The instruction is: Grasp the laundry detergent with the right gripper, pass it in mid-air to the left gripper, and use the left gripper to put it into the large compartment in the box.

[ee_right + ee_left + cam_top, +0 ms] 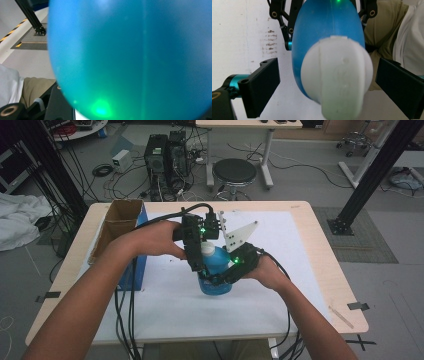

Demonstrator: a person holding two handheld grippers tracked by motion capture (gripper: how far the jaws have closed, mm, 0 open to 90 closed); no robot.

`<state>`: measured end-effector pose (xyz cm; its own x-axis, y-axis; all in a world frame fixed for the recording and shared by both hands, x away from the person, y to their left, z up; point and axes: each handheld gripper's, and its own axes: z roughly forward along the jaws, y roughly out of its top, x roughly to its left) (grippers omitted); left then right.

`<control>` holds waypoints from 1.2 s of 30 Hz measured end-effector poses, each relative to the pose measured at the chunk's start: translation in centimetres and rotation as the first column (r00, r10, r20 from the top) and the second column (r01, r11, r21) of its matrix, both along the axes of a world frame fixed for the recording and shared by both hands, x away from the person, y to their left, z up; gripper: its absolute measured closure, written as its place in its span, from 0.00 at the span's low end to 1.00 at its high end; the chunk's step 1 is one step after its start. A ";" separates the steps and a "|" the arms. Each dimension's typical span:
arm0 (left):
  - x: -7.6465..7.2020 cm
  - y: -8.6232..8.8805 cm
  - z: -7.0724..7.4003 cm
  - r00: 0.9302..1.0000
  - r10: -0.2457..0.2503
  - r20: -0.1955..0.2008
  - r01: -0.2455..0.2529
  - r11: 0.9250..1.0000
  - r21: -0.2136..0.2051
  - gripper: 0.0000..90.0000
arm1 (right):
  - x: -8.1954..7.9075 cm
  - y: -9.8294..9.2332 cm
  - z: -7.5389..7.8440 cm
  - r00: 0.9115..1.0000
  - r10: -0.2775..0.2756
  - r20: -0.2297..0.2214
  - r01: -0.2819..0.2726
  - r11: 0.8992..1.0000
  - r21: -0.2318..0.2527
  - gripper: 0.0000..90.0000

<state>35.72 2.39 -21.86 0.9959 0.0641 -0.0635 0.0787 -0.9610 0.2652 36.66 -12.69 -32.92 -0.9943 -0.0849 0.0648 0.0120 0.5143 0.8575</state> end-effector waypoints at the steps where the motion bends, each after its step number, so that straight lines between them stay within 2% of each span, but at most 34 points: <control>1: 0.0 -0.1 0.0 1.000 -0.003 0.001 0.003 1.000 0.000 0.06 | 0.0 0.1 0.0 1.000 0.002 -0.003 -0.002 1.000 0.000 0.49; 18: 0.2 -1.4 -0.2 0.999 -0.032 0.011 0.032 0.999 0.010 0.06 | 0.0 0.1 0.1 1.000 -0.003 -0.006 0.003 1.000 0.017 0.49; 25: 0.0 -1.2 -0.2 0.999 -0.050 0.017 0.050 0.999 0.021 0.21 | -0.1 0.1 0.1 1.000 -0.004 -0.007 0.004 1.000 0.015 0.49; 32: 0.0 -1.2 -0.3 0.999 -0.049 0.024 0.048 0.998 0.028 0.21 | -0.1 0.2 0.1 1.000 -0.003 -0.006 0.003 1.000 0.015 0.49; 36: 0.0 -1.3 -0.4 0.998 -0.059 0.027 0.058 0.998 0.034 0.26 | -0.2 0.2 0.1 1.000 -0.006 -0.007 0.006 1.000 0.014 0.49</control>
<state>35.73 1.12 -22.26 0.9994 0.0076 -0.0347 0.0155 -0.9720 0.2344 36.49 -12.50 -32.79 -0.9943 -0.0802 0.0708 0.0211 0.5018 0.8647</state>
